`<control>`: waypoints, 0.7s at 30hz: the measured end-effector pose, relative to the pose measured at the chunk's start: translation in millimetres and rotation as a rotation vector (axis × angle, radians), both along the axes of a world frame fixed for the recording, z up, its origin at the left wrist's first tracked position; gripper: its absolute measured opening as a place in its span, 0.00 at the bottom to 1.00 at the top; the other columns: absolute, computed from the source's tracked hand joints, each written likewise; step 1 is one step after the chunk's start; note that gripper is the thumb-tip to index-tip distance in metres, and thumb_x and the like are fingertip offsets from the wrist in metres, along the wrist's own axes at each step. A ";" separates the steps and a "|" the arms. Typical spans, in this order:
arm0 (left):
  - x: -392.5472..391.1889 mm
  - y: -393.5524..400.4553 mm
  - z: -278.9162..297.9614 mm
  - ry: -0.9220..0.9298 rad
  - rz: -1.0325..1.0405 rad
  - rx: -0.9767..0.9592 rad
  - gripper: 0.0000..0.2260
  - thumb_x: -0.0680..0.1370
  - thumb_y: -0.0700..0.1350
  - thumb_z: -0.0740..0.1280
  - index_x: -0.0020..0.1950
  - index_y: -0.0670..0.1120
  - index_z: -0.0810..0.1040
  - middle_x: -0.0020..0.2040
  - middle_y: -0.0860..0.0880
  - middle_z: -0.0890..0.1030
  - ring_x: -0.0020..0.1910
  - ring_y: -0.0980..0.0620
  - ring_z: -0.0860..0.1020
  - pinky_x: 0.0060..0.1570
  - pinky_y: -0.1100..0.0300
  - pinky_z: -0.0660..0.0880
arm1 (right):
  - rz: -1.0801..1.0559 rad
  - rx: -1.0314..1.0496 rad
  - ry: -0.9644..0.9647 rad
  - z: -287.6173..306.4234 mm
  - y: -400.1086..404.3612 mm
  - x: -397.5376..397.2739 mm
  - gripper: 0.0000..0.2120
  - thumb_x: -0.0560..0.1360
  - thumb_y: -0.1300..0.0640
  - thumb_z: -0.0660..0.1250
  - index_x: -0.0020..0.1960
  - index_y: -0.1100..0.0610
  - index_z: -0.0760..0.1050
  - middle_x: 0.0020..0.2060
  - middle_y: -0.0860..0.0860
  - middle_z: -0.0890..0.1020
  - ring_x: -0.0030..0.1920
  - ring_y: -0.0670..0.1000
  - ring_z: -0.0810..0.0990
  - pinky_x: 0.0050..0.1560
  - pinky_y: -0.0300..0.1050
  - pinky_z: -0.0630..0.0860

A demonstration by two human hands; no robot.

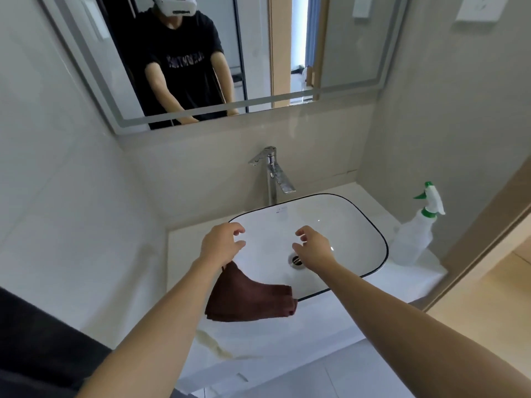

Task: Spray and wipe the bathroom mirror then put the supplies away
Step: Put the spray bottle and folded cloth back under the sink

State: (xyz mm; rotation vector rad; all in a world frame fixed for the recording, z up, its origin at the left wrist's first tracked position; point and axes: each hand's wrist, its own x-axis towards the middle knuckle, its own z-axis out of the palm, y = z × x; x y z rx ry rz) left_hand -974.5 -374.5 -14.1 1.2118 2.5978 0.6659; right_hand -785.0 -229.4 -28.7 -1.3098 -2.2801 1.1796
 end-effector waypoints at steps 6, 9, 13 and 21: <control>33.0 53.8 -3.3 0.024 -0.057 0.154 0.09 0.79 0.45 0.68 0.58 0.47 0.81 0.55 0.50 0.83 0.56 0.50 0.80 0.52 0.54 0.76 | -0.153 0.055 0.084 18.7 30.0 44.4 0.15 0.79 0.58 0.65 0.66 0.55 0.74 0.61 0.53 0.79 0.57 0.52 0.79 0.51 0.42 0.73; 64.5 95.5 -2.4 0.008 -0.155 0.192 0.09 0.80 0.44 0.66 0.59 0.46 0.80 0.56 0.49 0.82 0.54 0.49 0.80 0.51 0.54 0.76 | -0.232 0.069 0.112 25.0 48.5 76.4 0.15 0.80 0.58 0.64 0.66 0.54 0.74 0.60 0.52 0.79 0.56 0.50 0.79 0.49 0.41 0.72; 111.6 154.0 -2.5 -0.036 -0.263 0.207 0.10 0.81 0.43 0.64 0.61 0.46 0.79 0.58 0.47 0.80 0.54 0.47 0.80 0.51 0.52 0.77 | -0.357 0.064 0.132 22.6 77.2 121.1 0.14 0.79 0.59 0.63 0.64 0.55 0.75 0.57 0.51 0.79 0.52 0.51 0.79 0.49 0.41 0.71; 214.1 278.4 -17.9 -0.147 -0.466 0.079 0.19 0.83 0.39 0.58 0.74 0.43 0.70 0.70 0.42 0.75 0.68 0.44 0.74 0.66 0.54 0.71 | -0.761 -0.027 0.105 -24.8 146.3 208.6 0.10 0.77 0.61 0.64 0.57 0.58 0.73 0.53 0.54 0.79 0.50 0.53 0.77 0.53 0.50 0.78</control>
